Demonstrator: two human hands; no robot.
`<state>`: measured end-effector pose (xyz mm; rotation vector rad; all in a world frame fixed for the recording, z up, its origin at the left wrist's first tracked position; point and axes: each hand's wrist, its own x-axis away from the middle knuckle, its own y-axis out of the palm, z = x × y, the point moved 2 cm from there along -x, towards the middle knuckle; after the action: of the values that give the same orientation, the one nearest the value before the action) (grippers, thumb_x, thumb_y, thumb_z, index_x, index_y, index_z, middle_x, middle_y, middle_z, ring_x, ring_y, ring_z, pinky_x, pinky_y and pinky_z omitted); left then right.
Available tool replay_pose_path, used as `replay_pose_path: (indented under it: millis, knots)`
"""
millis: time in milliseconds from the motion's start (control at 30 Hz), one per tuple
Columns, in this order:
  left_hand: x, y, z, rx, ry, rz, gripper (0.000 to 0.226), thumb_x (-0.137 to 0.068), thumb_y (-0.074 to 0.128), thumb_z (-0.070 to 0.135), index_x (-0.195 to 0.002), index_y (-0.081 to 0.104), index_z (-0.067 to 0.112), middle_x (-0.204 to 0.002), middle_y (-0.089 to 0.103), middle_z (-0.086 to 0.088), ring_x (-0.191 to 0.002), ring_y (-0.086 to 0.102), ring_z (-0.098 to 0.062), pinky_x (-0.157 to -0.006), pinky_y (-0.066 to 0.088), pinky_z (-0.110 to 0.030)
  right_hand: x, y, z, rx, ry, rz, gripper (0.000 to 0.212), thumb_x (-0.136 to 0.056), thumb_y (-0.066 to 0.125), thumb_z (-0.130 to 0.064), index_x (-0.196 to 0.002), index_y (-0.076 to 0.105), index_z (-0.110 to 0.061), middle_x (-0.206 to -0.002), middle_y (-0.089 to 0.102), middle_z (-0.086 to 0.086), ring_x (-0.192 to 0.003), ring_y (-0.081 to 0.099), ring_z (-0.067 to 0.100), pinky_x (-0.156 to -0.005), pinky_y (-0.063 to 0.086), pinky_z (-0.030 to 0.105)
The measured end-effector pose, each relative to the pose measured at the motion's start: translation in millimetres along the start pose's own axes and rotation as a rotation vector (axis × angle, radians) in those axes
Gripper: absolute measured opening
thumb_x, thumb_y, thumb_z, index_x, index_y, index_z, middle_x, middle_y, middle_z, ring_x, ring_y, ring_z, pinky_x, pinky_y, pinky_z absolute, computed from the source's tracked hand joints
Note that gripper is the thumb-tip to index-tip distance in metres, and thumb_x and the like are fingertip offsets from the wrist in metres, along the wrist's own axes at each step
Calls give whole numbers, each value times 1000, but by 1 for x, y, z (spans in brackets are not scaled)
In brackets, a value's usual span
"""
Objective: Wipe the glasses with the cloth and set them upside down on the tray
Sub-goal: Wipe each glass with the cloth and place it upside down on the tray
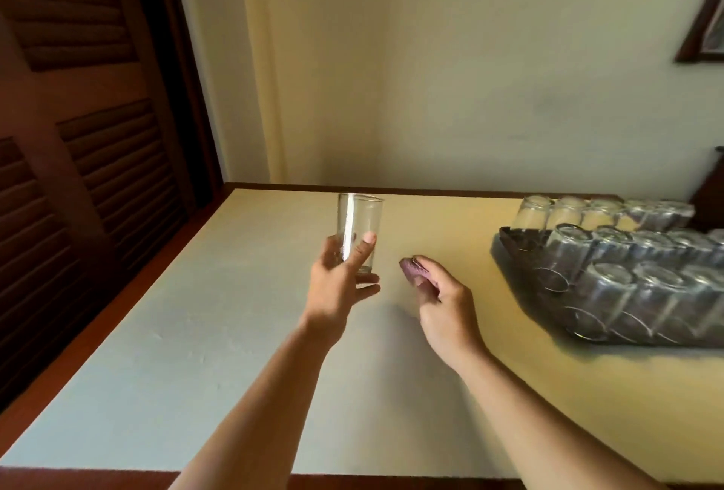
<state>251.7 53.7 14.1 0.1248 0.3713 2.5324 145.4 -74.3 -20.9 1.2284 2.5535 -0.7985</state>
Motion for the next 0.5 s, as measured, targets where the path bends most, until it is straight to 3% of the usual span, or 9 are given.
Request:
replay_pose_path:
  millis: [67,133,267,333,433,500]
  knots:
    - [17,18,-11,24,-24,-79,46,-89,82,38,-119,57,13,-93,62,-9,-70,65,-27,-67,61,-38,5,-27,-8,-108,27,70,32,-106,54,-11,-134,64,-22,-121,64,-21,-112,61,-4,-88,37,-3]
    - [29,30,-24,-24,-47,-116,58,-79,85,43,-119,57,12,-89,59,-8,-65,60,-26,-62,58,-35,8,-52,-14,-208,-7,135,28,-107,54,-12,-130,64,-23,-120,65,-28,-114,61,-11,-94,40,1]
    - [48,51,-43,-126,-30,-209,60,-71,90,42,-121,64,20,-84,51,-10,-65,54,-21,-62,56,-35,16,-83,-13,-127,-65,156,30,-107,52,-10,-134,63,-14,-128,68,-12,-122,61,0,-105,45,16]
    - [53,60,-51,-124,-19,-255,61,-71,89,39,-124,62,23,-81,49,-9,-65,53,-18,-64,55,-35,24,-94,-9,-78,-60,152,33,-106,51,-8,-136,62,-13,-129,68,-10,-121,62,2,-104,44,15]
    - [59,71,-61,28,-67,-269,66,-77,91,24,-126,48,28,-72,53,0,-63,53,-12,-66,55,-35,42,-106,-5,-48,-45,147,33,-106,51,-8,-136,62,-15,-126,69,-12,-117,61,-4,-100,44,10]
    - [59,78,-61,225,-124,-229,60,-75,89,13,-118,49,25,-75,58,1,-63,55,-12,-65,56,-32,54,-112,-3,-62,-18,197,33,-104,53,-6,-135,64,-13,-117,65,-29,-110,58,-15,-93,41,3]
